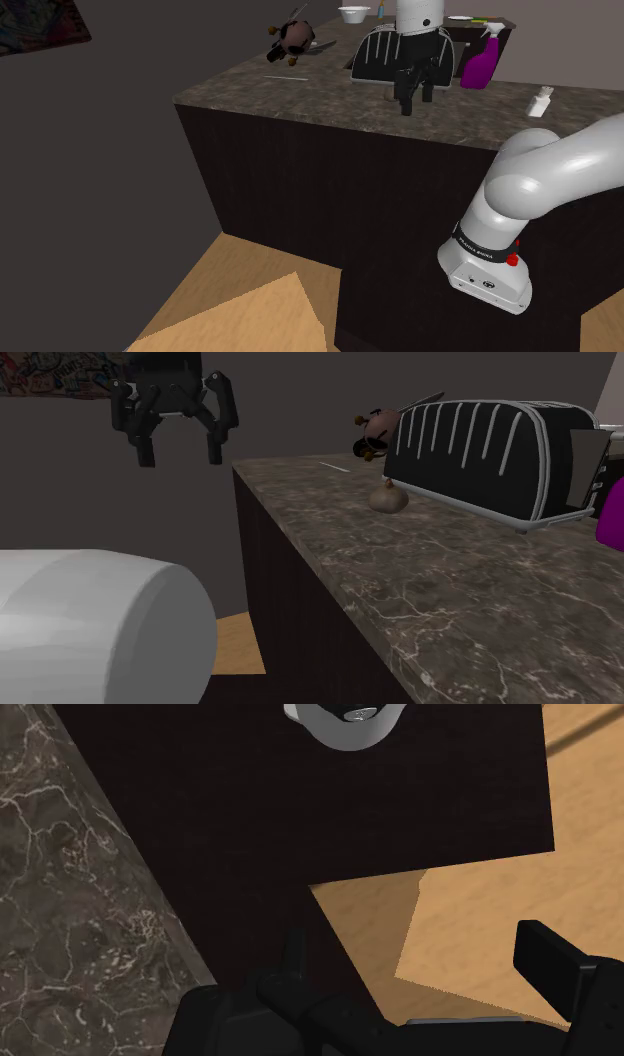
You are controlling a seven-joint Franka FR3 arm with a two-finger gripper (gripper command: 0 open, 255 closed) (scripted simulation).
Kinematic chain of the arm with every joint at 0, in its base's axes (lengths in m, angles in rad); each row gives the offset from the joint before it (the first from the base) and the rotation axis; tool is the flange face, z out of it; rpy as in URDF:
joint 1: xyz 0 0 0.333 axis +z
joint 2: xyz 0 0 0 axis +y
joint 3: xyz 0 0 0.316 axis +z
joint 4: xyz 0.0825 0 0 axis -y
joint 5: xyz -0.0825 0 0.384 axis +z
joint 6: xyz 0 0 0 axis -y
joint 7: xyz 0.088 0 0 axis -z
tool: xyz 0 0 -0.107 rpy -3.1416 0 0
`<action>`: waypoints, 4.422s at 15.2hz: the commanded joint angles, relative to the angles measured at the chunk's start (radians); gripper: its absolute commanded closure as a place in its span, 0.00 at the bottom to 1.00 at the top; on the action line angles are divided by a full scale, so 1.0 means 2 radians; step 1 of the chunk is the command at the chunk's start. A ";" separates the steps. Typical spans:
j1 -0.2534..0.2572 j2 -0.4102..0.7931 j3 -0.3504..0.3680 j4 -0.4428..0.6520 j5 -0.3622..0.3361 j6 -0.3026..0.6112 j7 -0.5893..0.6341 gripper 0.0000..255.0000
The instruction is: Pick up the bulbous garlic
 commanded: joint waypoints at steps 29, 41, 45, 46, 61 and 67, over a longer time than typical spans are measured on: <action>-0.182 0.678 -0.243 0.629 0.163 -0.178 -0.291 0.00; -0.211 0.741 -0.235 0.663 0.184 -0.168 -0.300 0.00; -0.211 0.741 -0.235 0.661 0.183 -0.168 -0.300 1.00; -0.211 0.741 -0.235 0.661 0.183 -0.167 -0.300 1.00; -0.234 0.755 -0.232 0.758 0.192 -0.245 -0.288 1.00; -0.256 0.778 -0.225 0.837 0.205 -0.298 -0.277 1.00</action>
